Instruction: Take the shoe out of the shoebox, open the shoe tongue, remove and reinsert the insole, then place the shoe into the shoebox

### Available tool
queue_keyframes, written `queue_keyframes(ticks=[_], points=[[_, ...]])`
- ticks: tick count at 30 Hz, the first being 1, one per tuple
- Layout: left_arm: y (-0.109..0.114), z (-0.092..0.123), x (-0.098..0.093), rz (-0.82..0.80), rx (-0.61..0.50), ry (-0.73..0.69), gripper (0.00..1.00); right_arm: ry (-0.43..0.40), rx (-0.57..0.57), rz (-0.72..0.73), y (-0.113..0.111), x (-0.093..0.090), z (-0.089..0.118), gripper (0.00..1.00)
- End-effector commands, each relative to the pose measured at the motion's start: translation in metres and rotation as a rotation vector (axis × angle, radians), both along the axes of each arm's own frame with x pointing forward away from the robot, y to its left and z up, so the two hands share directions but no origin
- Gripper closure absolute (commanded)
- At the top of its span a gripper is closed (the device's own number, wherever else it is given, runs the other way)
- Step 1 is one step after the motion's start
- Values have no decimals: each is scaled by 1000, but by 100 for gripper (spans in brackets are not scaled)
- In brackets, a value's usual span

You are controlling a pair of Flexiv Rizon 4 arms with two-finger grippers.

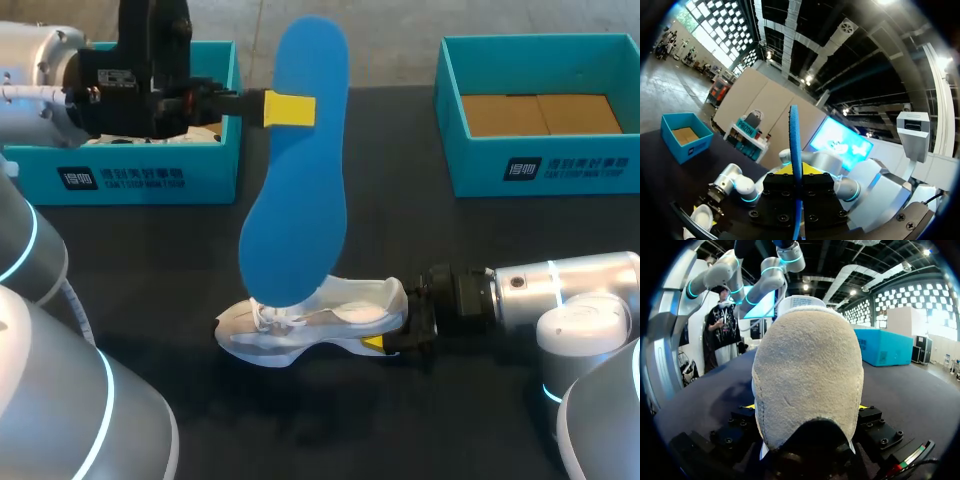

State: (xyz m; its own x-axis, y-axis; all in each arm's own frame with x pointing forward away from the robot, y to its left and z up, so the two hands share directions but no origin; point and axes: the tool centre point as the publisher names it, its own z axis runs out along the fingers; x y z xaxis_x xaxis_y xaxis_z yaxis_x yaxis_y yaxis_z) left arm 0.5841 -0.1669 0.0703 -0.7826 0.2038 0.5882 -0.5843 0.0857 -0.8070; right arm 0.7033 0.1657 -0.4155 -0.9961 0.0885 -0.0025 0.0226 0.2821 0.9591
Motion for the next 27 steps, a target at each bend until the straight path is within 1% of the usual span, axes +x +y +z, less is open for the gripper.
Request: queue_keyframes(ticks=[1, 10, 11, 12, 13, 21, 27], points=[[1, -2, -3, 5, -3, 0, 100, 0, -3, -1, 0, -1, 1, 100], [1, -2, -3, 5, -3, 0, 100, -4, -6, -3, -1, -1, 3, 100], [1, -2, -3, 5, -3, 0, 100, -4, -6, -5, -1, -1, 3, 77], [1, -2, -3, 5, -3, 0, 100, -3, -9, -8, -2, -1, 4, 8], [1, -2, -3, 5, -3, 0, 100, -6, -13, -11, -3, -1, 5, 0], [1, -2, -3, 5, -3, 0, 100, -8, -69, -31, -14, -7, 10, 0], [1, -2, -3, 5, -3, 0, 100, 1, -157, -32, -28, -9, 14, 0]])
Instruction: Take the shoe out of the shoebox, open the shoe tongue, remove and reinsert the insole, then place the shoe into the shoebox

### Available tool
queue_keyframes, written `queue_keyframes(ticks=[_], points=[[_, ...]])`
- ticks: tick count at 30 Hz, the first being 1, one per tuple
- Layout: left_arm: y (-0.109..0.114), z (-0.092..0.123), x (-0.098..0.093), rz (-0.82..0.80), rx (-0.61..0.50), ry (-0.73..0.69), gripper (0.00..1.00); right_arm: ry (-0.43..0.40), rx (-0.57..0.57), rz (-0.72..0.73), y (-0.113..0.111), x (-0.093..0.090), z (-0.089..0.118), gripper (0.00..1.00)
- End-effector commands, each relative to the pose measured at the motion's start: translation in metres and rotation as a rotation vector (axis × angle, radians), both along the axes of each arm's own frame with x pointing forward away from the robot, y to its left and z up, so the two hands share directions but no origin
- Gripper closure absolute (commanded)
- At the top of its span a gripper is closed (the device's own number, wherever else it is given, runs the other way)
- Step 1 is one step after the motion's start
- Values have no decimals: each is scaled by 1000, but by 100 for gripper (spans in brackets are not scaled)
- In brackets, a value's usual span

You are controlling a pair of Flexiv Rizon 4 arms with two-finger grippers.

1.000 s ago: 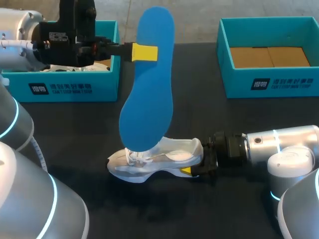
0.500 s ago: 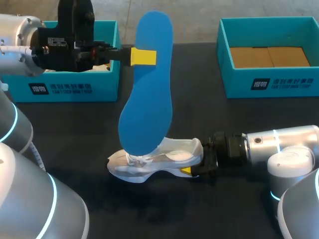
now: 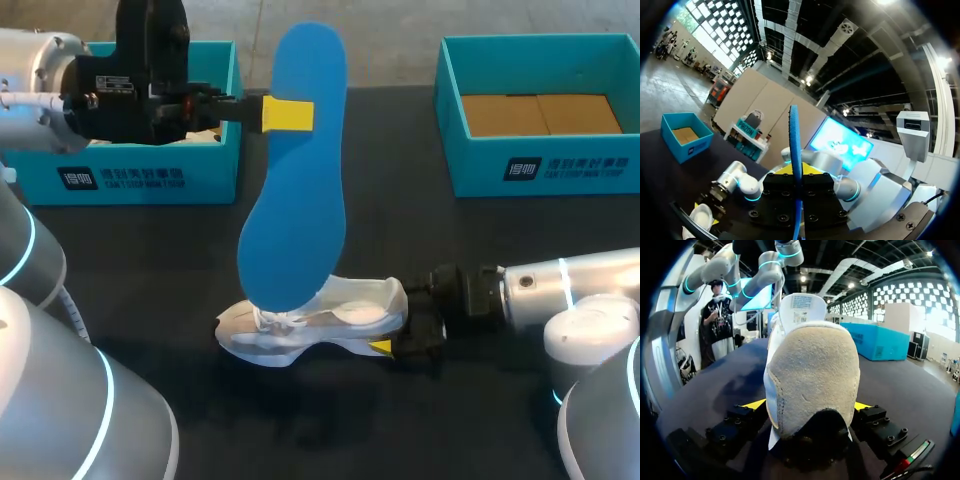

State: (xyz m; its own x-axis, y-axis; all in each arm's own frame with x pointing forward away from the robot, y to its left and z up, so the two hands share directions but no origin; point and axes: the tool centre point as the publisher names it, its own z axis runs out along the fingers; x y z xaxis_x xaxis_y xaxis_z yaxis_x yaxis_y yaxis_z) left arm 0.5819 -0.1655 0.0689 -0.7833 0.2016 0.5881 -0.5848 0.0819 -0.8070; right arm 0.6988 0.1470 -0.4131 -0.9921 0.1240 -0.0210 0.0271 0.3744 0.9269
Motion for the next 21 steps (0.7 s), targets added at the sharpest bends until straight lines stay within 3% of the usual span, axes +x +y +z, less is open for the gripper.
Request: queue_keyframes(ticks=[1, 10, 21], points=[[0, -1, -1, 1, -2, 0, 100, 14, -83, 7, -12, -4, 13, 0], [0, -1, -1, 1, -2, 0, 100, 36, -285, 32, -31, 2, 31, 0], [0, -1, -1, 1, -2, 0, 100, 63, -607, 35, -32, 1, 45, 0]])
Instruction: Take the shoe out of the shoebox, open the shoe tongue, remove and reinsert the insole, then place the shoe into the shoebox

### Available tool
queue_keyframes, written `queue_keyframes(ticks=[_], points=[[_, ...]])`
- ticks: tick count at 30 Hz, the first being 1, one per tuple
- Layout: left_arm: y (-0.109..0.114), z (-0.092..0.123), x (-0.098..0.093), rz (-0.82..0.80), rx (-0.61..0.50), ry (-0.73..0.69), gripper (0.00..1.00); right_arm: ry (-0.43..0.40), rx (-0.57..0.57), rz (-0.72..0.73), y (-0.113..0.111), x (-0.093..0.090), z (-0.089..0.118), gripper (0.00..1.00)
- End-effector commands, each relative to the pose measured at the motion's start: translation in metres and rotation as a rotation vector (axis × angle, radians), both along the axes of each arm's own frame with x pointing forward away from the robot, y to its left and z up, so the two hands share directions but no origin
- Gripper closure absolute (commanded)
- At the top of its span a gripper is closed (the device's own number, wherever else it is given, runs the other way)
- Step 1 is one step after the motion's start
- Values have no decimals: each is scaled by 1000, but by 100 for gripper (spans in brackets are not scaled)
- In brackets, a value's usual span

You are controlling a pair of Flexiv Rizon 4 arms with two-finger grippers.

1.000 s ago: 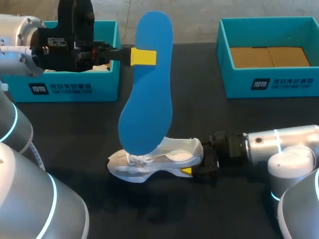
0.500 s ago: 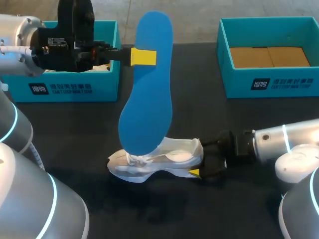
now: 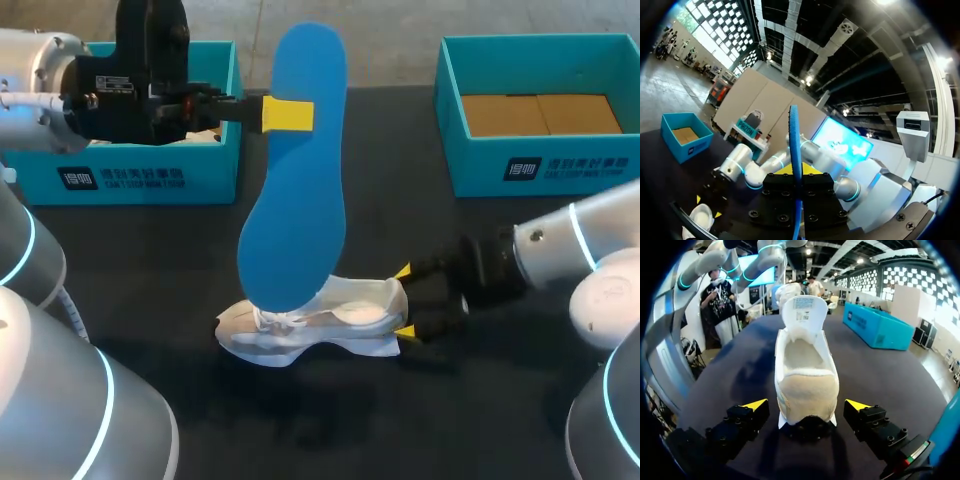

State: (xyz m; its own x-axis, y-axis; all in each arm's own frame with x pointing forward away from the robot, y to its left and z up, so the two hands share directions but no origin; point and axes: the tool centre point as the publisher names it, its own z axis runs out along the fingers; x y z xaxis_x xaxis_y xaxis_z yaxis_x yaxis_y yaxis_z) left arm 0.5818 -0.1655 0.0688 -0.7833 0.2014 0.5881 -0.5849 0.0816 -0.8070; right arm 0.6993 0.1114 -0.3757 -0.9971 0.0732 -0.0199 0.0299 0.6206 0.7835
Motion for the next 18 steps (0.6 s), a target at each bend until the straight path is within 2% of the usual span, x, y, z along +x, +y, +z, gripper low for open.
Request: queue_keyframes(ticks=[1, 13, 18], points=[[0, -1, -1, 1, -1, 0, 100, 25, -352, -12, 3, 0, 9, 0], [0, -1, -1, 1, -1, 0, 100, 34, -625, -48, 1, -9, 33, 0], [0, -1, -1, 1, -1, 0, 100, 39, -752, -41, 7, -6, 40, 0]])
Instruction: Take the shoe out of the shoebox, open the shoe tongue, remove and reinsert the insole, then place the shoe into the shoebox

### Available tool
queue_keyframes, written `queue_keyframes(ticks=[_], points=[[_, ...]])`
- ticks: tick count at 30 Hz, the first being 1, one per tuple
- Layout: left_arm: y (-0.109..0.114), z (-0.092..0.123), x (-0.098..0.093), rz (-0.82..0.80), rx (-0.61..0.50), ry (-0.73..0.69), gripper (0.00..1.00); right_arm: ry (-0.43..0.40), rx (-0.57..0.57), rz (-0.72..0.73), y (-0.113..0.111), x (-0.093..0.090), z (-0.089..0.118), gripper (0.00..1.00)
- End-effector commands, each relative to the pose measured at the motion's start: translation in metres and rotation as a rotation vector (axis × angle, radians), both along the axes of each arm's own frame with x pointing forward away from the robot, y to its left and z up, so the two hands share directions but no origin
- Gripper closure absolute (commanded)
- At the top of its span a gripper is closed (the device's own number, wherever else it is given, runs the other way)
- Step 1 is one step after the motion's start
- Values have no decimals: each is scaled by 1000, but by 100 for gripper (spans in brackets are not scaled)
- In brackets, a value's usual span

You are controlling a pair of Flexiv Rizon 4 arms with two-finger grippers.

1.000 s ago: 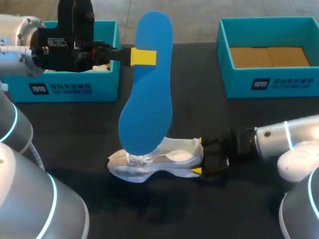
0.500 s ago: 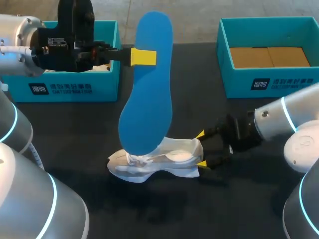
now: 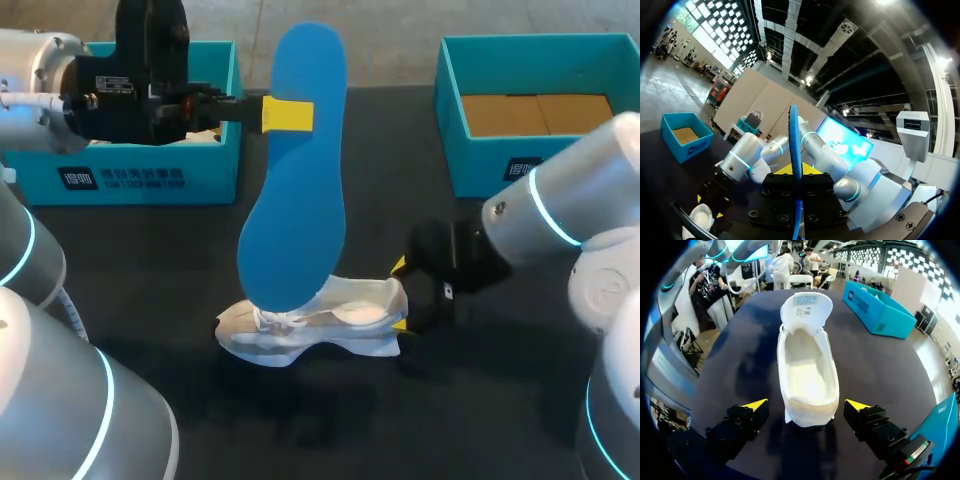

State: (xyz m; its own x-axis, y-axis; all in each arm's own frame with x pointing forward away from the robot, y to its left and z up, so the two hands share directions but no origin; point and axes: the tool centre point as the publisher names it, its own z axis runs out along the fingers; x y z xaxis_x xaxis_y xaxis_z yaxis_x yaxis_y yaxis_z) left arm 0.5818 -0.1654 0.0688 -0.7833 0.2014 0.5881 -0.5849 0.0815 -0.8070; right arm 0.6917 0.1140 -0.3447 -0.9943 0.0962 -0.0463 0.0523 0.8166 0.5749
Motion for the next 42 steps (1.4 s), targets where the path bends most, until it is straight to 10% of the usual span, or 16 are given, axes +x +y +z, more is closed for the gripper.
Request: queue_keyframes(ticks=[1, 42], points=[[0, -1, -1, 0, -1, 0, 100, 47, -481, -9, 6, 3, 10, 0], [0, -1, -1, 0, -1, 0, 100, -5, -614, 3, 18, 20, 6, 0]])
